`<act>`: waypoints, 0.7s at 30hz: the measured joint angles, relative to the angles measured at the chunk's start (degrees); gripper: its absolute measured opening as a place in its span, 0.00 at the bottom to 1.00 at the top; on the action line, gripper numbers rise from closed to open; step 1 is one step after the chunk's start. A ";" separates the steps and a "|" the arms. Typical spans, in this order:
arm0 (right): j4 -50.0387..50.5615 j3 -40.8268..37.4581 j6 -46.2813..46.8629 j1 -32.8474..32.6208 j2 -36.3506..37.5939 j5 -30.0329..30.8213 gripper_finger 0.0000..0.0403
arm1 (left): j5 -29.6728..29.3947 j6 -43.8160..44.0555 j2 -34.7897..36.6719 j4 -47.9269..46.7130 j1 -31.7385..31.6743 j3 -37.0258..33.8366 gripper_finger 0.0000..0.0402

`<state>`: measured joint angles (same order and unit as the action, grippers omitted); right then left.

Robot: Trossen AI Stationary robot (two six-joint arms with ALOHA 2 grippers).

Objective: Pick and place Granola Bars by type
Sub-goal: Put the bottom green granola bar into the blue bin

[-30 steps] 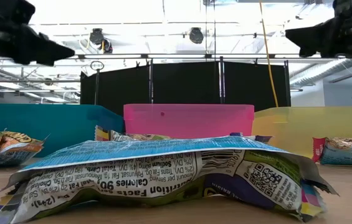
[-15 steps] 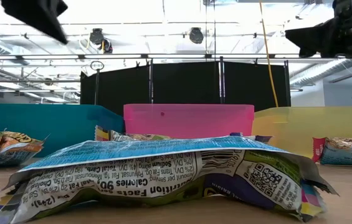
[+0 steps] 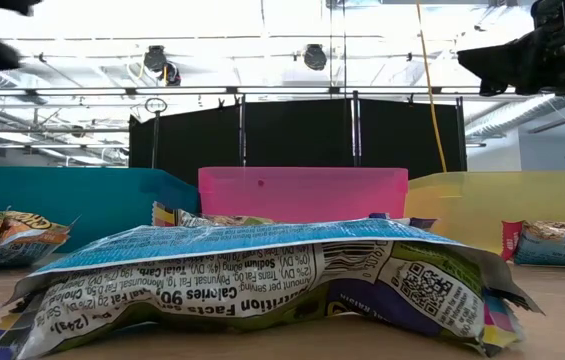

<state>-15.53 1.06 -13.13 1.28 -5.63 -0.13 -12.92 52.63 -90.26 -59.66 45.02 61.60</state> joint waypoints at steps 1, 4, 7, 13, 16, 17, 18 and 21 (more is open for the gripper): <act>0.00 0.00 0.00 0.00 0.00 -0.01 0.00 | 1.57 0.63 -0.60 0.05 0.71 0.00 0.39; -0.02 0.00 -0.77 0.00 0.00 -0.01 0.00 | 3.79 1.98 -1.49 0.63 2.61 0.00 0.46; -0.04 0.00 -1.18 0.00 0.00 -0.01 0.00 | 4.05 1.48 -2.09 3.41 3.89 0.00 0.51; -0.04 0.00 -1.70 0.00 0.00 -0.01 0.00 | -2.26 0.56 -2.16 6.85 5.05 -0.24 0.53; -0.04 0.00 -1.67 0.00 0.00 -0.01 0.00 | -4.18 0.00 -2.16 6.85 4.86 -0.26 0.53; -0.01 0.00 -1.56 0.00 0.00 -0.01 0.00 | -4.39 -0.03 -2.27 6.87 4.71 -0.26 0.53; 0.07 0.00 -1.55 0.00 0.00 -0.01 0.00 | -4.54 0.01 -2.35 6.87 4.48 -0.27 0.53; 0.45 -0.02 -1.55 0.00 0.00 -0.01 0.00 | -3.92 0.21 -2.40 7.12 4.09 -0.32 0.53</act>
<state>-15.08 1.04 -14.68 1.28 -5.63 -0.14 -16.84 52.84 -92.66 -52.54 49.11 61.28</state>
